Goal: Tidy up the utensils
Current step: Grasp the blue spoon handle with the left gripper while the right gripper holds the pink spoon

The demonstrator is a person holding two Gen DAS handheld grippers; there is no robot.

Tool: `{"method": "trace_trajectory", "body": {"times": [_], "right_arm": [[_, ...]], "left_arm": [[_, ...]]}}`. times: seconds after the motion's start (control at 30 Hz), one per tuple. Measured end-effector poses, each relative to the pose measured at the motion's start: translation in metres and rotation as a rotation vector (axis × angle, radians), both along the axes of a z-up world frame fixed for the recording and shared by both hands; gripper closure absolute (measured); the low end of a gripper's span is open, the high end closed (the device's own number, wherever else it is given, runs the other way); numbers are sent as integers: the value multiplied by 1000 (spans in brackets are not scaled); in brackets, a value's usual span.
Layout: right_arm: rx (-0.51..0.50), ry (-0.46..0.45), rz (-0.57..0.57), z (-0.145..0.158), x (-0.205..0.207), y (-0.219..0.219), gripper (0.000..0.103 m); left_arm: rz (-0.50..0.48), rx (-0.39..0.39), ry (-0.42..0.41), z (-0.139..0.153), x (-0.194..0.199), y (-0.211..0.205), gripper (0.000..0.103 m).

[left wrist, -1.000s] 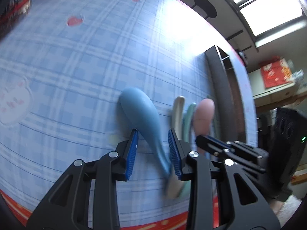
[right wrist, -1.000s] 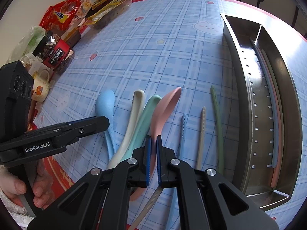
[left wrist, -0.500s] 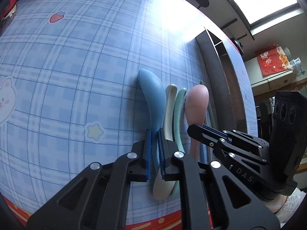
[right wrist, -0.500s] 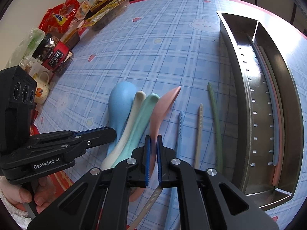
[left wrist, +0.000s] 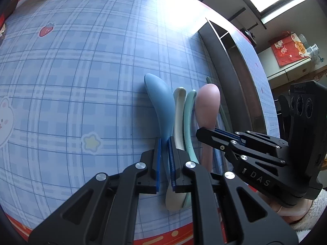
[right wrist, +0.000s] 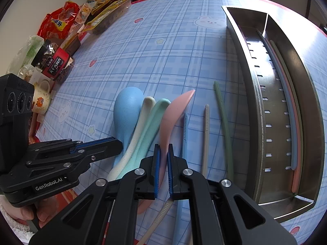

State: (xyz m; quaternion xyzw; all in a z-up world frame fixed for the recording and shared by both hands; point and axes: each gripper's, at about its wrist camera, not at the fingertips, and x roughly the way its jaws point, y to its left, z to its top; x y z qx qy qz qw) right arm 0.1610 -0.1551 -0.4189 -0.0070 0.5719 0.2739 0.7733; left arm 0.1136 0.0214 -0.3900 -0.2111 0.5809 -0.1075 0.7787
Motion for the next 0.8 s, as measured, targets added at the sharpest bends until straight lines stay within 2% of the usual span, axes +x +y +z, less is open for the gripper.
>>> {"method": "trace_trajectory", "body": {"times": [0.2,0.43,0.5,0.57,0.63,0.8], "right_arm": [[0,-2,3,0,-1,2,96],[0,-2,2,0,-1,2,96],[0,-2,1,0,-1,2,96],[0,-2,2,0,-1,2,96],[0,-3,3,0,-1,2,96],[1,-2,2,0,-1,1,96]], "left_arm": [[-25,9,-14,-2,11,-7,89],[-66,76,-51,0,26,-16,86],[-77,97,-59,1,30,-19,84],[-78,115,-71,3,36,-21,74],[-71,128,-77,4,41,-22,69],[-83,179,-104,6,53,-26,70]]}}
